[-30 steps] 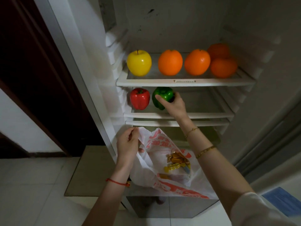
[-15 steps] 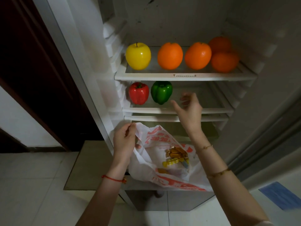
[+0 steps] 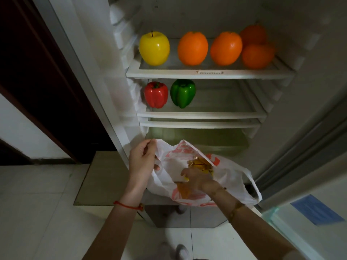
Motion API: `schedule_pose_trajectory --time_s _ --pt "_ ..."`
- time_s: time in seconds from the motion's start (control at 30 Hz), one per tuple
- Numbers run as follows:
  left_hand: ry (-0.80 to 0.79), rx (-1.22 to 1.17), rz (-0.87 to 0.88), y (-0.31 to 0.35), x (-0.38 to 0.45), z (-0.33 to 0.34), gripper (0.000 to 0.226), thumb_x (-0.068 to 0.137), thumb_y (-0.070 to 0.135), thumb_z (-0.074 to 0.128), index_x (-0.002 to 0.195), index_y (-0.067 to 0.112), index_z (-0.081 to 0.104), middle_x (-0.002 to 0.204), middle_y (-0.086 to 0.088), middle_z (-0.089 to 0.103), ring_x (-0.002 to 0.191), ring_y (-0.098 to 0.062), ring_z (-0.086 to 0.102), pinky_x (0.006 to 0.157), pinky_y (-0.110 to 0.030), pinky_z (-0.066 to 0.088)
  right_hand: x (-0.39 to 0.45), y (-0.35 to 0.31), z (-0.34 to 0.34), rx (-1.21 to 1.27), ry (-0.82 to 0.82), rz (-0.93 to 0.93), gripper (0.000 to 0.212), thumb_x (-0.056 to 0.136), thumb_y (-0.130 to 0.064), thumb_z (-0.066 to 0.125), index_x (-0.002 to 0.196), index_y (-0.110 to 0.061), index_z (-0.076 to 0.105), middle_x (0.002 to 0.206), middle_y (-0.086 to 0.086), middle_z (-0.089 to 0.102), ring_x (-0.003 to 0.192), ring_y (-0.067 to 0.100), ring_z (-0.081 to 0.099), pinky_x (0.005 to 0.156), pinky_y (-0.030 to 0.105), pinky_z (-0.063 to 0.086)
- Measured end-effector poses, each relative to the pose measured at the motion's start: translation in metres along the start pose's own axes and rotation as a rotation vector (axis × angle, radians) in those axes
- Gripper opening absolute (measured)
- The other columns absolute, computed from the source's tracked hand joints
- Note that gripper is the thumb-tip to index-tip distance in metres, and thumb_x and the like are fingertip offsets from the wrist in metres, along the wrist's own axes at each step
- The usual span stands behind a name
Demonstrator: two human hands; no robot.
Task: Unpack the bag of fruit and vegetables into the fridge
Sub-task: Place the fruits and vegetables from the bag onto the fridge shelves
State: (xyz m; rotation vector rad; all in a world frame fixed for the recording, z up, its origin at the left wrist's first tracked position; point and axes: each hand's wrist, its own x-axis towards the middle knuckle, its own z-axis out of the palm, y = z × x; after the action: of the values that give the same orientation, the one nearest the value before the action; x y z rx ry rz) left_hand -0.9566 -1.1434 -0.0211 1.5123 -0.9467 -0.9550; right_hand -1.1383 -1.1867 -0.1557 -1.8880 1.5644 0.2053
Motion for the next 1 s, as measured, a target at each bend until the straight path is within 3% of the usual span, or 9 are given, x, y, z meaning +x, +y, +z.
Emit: schedule_pose_trajectory --time_s 0.13,0.33,0.47,0.57,0.67,0.8,0.87,0.93,1.0 --pt "0.008 -0.012 -0.006 -0.001 -0.003 0.000 0.021 0.099 0.019 0.050 0.102 0.006 0.067 0.062 -0.007 0.057 0.037 -0.008 0.050 0.040 -0.017 0.044 0.010 -0.001 0.021 -0.050 -0.020 -0.100 0.043 0.087 -0.047 0.059 0.122 -0.021 0.056 0.122 0.003 0.060 0.109 0.022 0.057 0.095 0.035 0.047" --pt "0.018 -0.016 -0.029 -0.004 -0.003 -0.001 0.024 0.099 0.020 0.049 0.107 0.006 0.067 0.070 -0.015 0.059 0.041 -0.012 0.052 0.040 -0.021 0.045 0.016 0.002 0.040 -0.329 0.076 -0.231 0.041 0.096 -0.035 0.049 0.137 -0.028 0.052 0.134 0.014 0.046 0.121 0.032 0.050 0.102 0.039 0.047" --pt "0.009 -0.014 -0.037 -0.004 -0.003 -0.001 0.025 0.099 0.020 0.048 0.109 0.006 0.067 0.077 -0.013 0.060 0.042 -0.007 0.052 0.040 -0.019 0.045 0.020 0.007 0.047 -0.358 0.109 -0.231 0.043 0.096 -0.032 0.048 0.139 -0.026 0.048 0.135 0.015 0.045 0.124 0.033 0.048 0.103 0.039 0.045" --pt "0.004 -0.009 -0.034 -0.003 -0.002 0.001 0.025 0.099 0.022 0.048 0.108 0.007 0.067 0.076 -0.012 0.061 0.043 -0.007 0.054 0.041 -0.019 0.047 0.019 0.003 0.038 -0.196 0.114 -0.157 0.047 0.087 -0.038 0.061 0.126 -0.015 0.049 0.126 0.009 0.054 0.116 0.026 0.054 0.098 0.034 0.046" --pt "-0.001 -0.001 -0.017 -0.001 0.001 0.004 0.025 0.099 0.023 0.048 0.107 0.008 0.067 0.076 -0.009 0.063 0.045 -0.003 0.055 0.044 -0.017 0.048 0.003 -0.005 0.007 0.109 0.105 -0.037 0.055 0.073 -0.042 0.072 0.119 -0.019 0.051 0.107 0.000 0.055 0.101 0.021 0.057 0.083 0.031 0.047" --pt "-0.024 -0.004 0.019 0.004 0.006 0.009 0.026 0.100 0.024 0.046 0.104 0.009 0.067 0.082 -0.014 0.064 0.049 0.000 0.055 0.045 -0.014 0.047 -0.026 -0.007 -0.053 0.354 0.163 -0.194 0.062 0.072 -0.043 0.078 0.125 -0.032 0.049 0.111 -0.007 0.060 0.105 0.016 0.058 0.092 0.021 0.048" --pt "-0.035 -0.022 0.030 0.007 0.009 0.012 0.027 0.100 0.023 0.046 0.104 0.006 0.066 0.081 -0.016 0.062 0.050 0.000 0.055 0.047 -0.013 0.047 -0.047 -0.010 -0.087 0.414 0.190 -0.227 0.054 0.080 -0.040 0.077 0.125 -0.033 0.048 0.106 -0.011 0.061 0.100 0.012 0.059 0.082 0.013 0.047" --pt "-0.038 -0.047 0.025 0.009 0.013 0.015 0.027 0.100 0.024 0.046 0.106 0.005 0.065 0.081 -0.017 0.062 0.053 -0.005 0.057 0.048 -0.015 0.048 -0.068 -0.014 -0.116 0.593 0.213 -0.221 0.041 0.085 -0.039 0.072 0.119 -0.022 0.055 0.103 -0.004 0.066 0.094 0.014 0.065 0.078 0.024 0.052" --pt "-0.036 -0.067 0.010 0.011 0.018 0.018 0.027 0.100 0.024 0.047 0.108 0.006 0.065 0.081 -0.017 0.060 0.058 -0.014 0.057 0.045 -0.017 0.048 -0.081 -0.016 -0.139 0.869 0.278 -0.227 0.045 0.086 -0.040 0.070 0.122 -0.017 0.056 0.107 0.003 0.067 0.096 0.018 0.069 0.082 0.032 0.057"
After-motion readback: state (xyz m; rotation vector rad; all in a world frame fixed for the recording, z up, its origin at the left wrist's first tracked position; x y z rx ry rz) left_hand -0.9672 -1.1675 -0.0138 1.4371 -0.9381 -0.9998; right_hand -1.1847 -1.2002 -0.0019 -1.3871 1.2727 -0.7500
